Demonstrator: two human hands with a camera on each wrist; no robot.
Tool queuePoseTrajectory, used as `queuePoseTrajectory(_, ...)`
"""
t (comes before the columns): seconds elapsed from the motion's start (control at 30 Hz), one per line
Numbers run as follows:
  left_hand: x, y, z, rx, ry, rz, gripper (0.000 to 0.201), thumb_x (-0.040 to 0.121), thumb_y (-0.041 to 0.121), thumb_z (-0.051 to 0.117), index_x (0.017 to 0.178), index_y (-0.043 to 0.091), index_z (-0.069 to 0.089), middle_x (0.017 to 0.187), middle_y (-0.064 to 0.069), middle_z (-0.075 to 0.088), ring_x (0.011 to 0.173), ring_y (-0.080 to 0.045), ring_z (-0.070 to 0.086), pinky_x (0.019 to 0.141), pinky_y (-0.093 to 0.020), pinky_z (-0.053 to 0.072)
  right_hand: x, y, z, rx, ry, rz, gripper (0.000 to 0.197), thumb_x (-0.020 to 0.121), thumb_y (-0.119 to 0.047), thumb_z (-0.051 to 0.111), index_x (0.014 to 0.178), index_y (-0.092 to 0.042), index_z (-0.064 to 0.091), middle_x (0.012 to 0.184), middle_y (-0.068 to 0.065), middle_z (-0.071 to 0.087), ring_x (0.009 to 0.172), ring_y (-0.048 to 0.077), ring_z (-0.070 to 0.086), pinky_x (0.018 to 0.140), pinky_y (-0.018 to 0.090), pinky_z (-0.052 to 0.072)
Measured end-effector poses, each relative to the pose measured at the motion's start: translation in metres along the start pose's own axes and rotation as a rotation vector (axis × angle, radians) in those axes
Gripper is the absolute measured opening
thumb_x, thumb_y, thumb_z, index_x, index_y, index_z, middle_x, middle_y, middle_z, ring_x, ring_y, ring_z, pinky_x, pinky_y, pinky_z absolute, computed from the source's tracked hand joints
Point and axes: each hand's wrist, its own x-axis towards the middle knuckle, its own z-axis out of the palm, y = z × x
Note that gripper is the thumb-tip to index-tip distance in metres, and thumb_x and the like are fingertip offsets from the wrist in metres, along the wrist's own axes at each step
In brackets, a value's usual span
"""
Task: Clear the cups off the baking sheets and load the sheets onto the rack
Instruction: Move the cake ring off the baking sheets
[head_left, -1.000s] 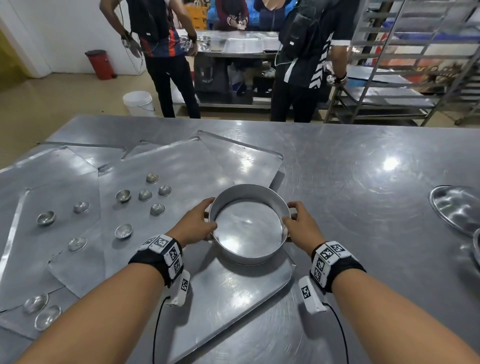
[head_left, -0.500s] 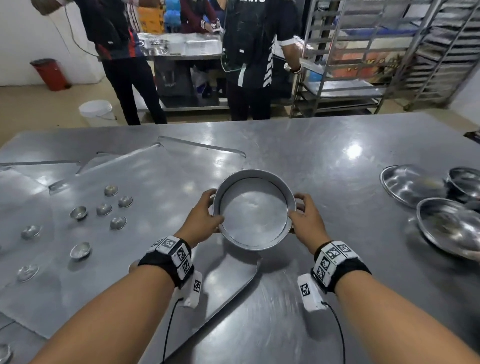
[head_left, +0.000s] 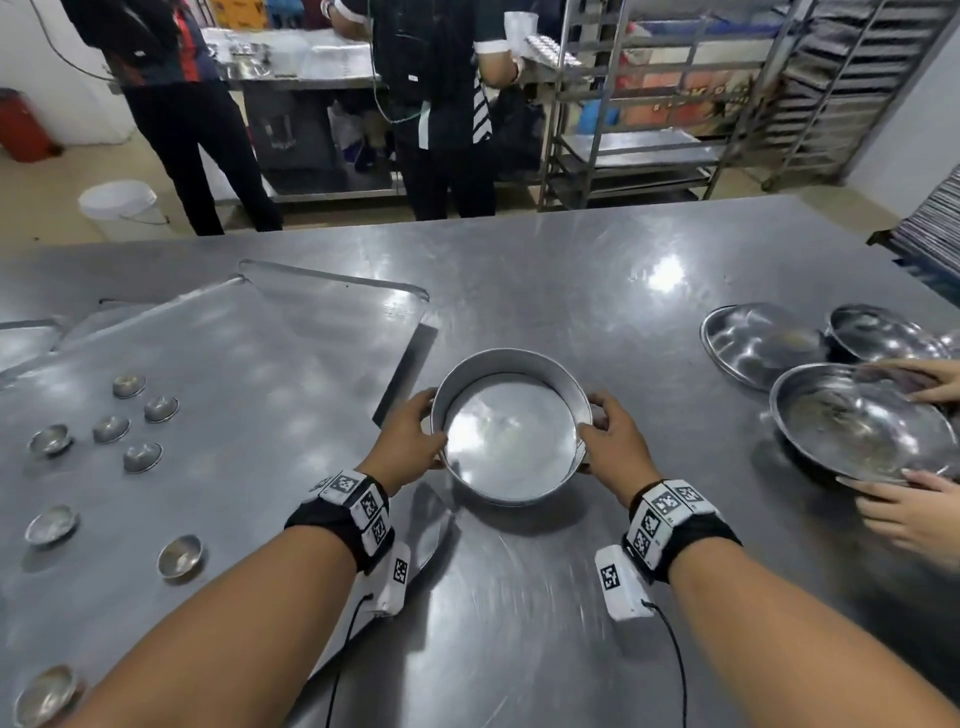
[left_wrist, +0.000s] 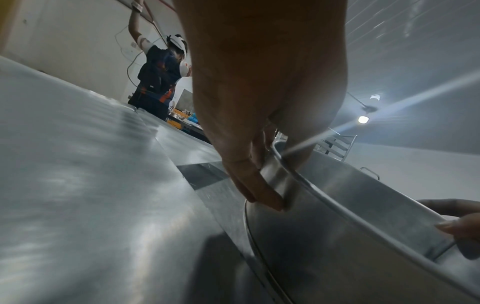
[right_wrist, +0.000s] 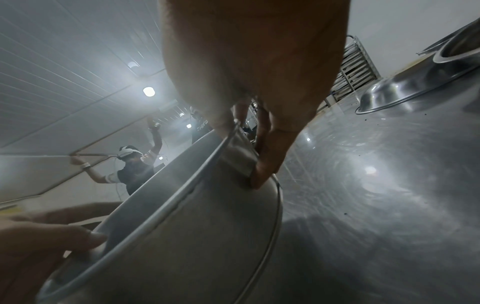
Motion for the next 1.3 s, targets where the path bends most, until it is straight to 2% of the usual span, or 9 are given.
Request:
queuePoseTrajectory(0.13,0.01,-0.004,0.016,0.02,-0.003,-0.058,0.065,0.087,-0.01,0.056,0.142,0.025,0.05,0.129,0.002,0.062,0.103,-0.021,0.067,0.074,-0.048,0.063,0.016,0.015,-0.015,-0.059,-0.021,0.028,0.045,0.083,-0.015,0.054,0.114,-0.048,0.06,0.099,-0.01,0.07,0.093,0.024,0.071,0.073,0.052,0.062)
queuePoseTrajectory(0.27,0.021,-0.006,0.025,0.026,0.01,-0.098,0.058,0.092,-0.004,0.058,0.143,0.021,0.048,0.131,0.002,0.061,0.1,-0.023,0.069,0.074,-0.046,0.064,0.03,0.024,-0.022,-0.13,-0.037,0.024,0.041,0.088,-0.015,0.054,0.092,-0.055,0.062,0.086,-0.017,0.072,0.088,0.022,0.071,0.076,0.052,0.062)
queuePoseTrajectory(0.37,0.026,-0.006,0.029,0.055,0.026,-0.122,0.053,0.096,0.001,0.057,0.144,0.019,0.046,0.131,0.004,0.059,0.099,-0.026,0.069,0.066,-0.032,0.062,0.04,0.029,-0.022,-0.158,-0.028,0.046,0.041,0.093,-0.013,0.053,0.083,-0.052,0.062,0.072,-0.024,0.069,0.074,0.019,0.068,0.074,0.05,0.061)
queuePoseTrajectory(0.47,0.032,-0.007,0.031,0.05,0.047,-0.119,0.048,0.098,0.005,0.056,0.143,0.019,0.047,0.132,0.003,0.058,0.1,-0.026,0.069,0.063,-0.025,0.06,0.051,0.031,-0.021,-0.165,-0.024,0.053,0.049,0.091,-0.015,0.052,0.08,-0.062,0.062,0.072,-0.021,0.07,0.071,0.021,0.068,0.072,0.051,0.06)
queuePoseTrajectory(0.67,0.045,-0.007,0.031,-0.062,0.097,-0.099,0.036,0.1,0.007,0.058,0.134,0.02,0.053,0.129,0.0,0.061,0.104,-0.019,0.067,0.067,-0.025,0.06,0.075,0.026,-0.018,-0.129,-0.054,0.013,0.028,0.092,-0.023,0.056,0.09,-0.051,0.063,0.086,-0.024,0.073,0.084,0.022,0.074,0.075,0.049,0.062)
queuePoseTrajectory(0.83,0.059,-0.009,0.03,-0.098,0.14,-0.1,0.041,0.1,0.011,0.06,0.14,0.018,0.052,0.131,0.0,0.06,0.105,-0.017,0.067,0.069,-0.027,0.06,0.092,0.023,-0.015,-0.155,-0.059,-0.051,0.017,0.094,-0.032,0.058,0.099,-0.048,0.063,0.093,-0.022,0.073,0.086,0.014,0.073,0.074,0.039,0.062)
queuePoseTrajectory(1.13,0.085,-0.005,0.028,-0.139,0.162,-0.09,0.035,0.101,0.011,0.059,0.134,0.019,0.055,0.128,0.0,0.063,0.105,-0.019,0.067,0.069,-0.027,0.061,0.124,0.018,-0.009,-0.157,-0.074,-0.052,0.023,0.098,-0.029,0.057,0.121,-0.032,0.06,0.1,-0.021,0.07,0.091,0.011,0.071,0.072,0.037,0.062)
queuePoseTrajectory(1.2,0.09,-0.005,0.028,-0.144,0.165,-0.093,0.033,0.101,0.011,0.058,0.133,0.02,0.054,0.129,-0.001,0.062,0.107,-0.02,0.066,0.068,-0.025,0.06,0.129,0.015,-0.007,-0.157,-0.079,-0.059,0.022,0.099,-0.029,0.056,0.121,-0.033,0.06,0.102,-0.019,0.07,0.093,0.012,0.071,0.068,0.03,0.061)
queuePoseTrajectory(1.3,0.098,-0.003,0.025,-0.15,0.16,-0.091,0.035,0.102,0.011,0.057,0.136,0.017,0.053,0.131,-0.003,0.061,0.11,-0.021,0.065,0.068,-0.026,0.061,0.134,0.01,-0.006,-0.182,-0.077,-0.077,0.026,0.101,-0.028,0.055,0.126,-0.027,0.059,0.108,-0.01,0.069,0.09,0.002,0.066,0.053,0.005,0.045)
